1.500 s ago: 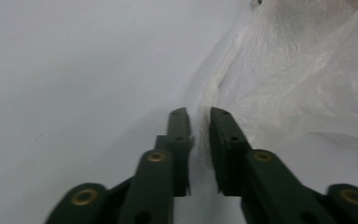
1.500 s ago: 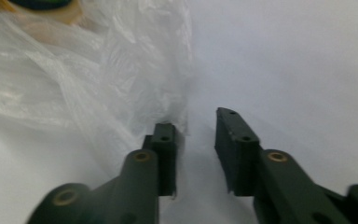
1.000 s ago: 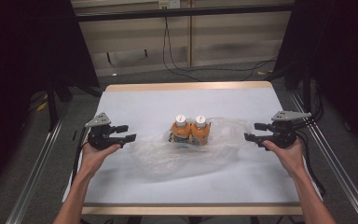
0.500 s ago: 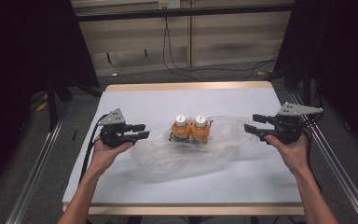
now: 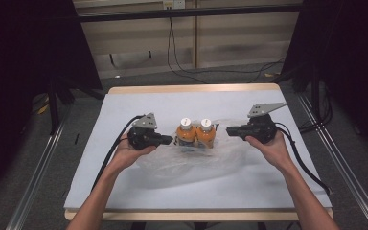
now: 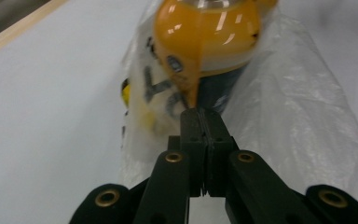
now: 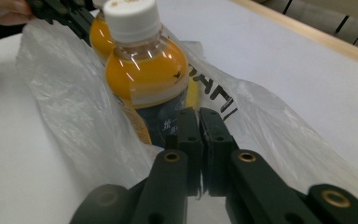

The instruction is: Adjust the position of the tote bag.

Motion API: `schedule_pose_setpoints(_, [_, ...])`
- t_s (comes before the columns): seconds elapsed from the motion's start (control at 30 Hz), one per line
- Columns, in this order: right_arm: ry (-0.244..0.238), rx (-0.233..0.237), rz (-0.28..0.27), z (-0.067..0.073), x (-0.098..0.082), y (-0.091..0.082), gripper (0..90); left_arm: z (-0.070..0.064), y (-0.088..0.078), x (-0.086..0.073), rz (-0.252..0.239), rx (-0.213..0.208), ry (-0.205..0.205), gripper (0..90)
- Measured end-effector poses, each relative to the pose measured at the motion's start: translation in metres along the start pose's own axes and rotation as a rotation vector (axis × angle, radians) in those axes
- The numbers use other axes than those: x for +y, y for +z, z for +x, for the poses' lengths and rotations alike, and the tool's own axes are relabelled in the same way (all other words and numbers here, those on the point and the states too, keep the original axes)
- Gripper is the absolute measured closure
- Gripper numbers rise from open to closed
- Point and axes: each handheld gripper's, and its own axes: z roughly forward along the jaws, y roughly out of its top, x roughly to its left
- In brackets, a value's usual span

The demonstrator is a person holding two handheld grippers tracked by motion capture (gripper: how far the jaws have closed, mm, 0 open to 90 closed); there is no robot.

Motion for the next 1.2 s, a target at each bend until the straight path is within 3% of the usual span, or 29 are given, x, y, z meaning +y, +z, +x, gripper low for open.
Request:
schedule_pose_setpoints(0.1, [0.007,0.016,0.033,-0.003,0.0,0.011,90.0,-0.007,0.009,0.003,0.08,-0.003,0.057,89.6])
schedule_pose_setpoints(0.17, [0.008,0.022,0.051,-0.004,0.0,0.018,90.0,-0.009,0.014,0.003,0.104,-0.018,0.063,89.6])
schedule_pose_setpoints(0.23, [0.009,0.032,0.073,-0.005,-0.002,0.024,90.0,-0.009,0.019,0.001,0.137,-0.002,0.064,89.6])
schedule_pose_setpoints(0.33, [-0.008,0.021,0.14,-0.005,-0.008,0.036,90.0,-0.008,0.025,-0.003,0.183,-0.01,0.074,89.4])
schedule_pose_setpoints(0.53, [-0.019,0.019,0.207,-0.005,-0.016,0.054,90.0,-0.007,0.037,-0.009,0.23,0.014,0.063,88.2])
schedule_pose_setpoints(0.7, [-0.012,-0.003,0.249,-0.009,-0.022,0.068,90.0,-0.003,0.042,-0.017,0.235,0.038,0.031,88.9])
schedule_pose_setpoints(0.87, [-0.02,-0.015,0.299,-0.01,-0.027,0.078,90.0,-0.007,0.052,-0.019,0.279,0.051,0.067,88.1])
schedule_pose_setpoints(1.03, [-0.029,-0.022,0.324,-0.011,-0.03,0.082,90.0,-0.007,0.049,-0.016,0.214,-0.026,0.044,87.7])
schedule_pose_setpoints(1.07, [-0.028,-0.023,0.324,-0.011,-0.031,0.082,90.0,-0.008,0.05,-0.016,0.209,-0.026,0.047,87.8])
schedule_pose_setpoints(1.1, [-0.027,-0.021,0.327,-0.011,-0.031,0.083,90.0,-0.011,0.054,-0.018,0.266,0.023,0.075,87.8])
schedule_pose_setpoints(1.17, [-0.026,-0.017,0.338,-0.01,-0.032,0.084,90.0,-0.01,0.056,-0.02,0.292,0.024,0.078,88.5])
schedule_pose_setpoints(1.2, [-0.025,-0.019,0.361,-0.009,-0.033,0.085,90.0,-0.012,0.061,-0.022,0.35,0.067,0.116,89.4])
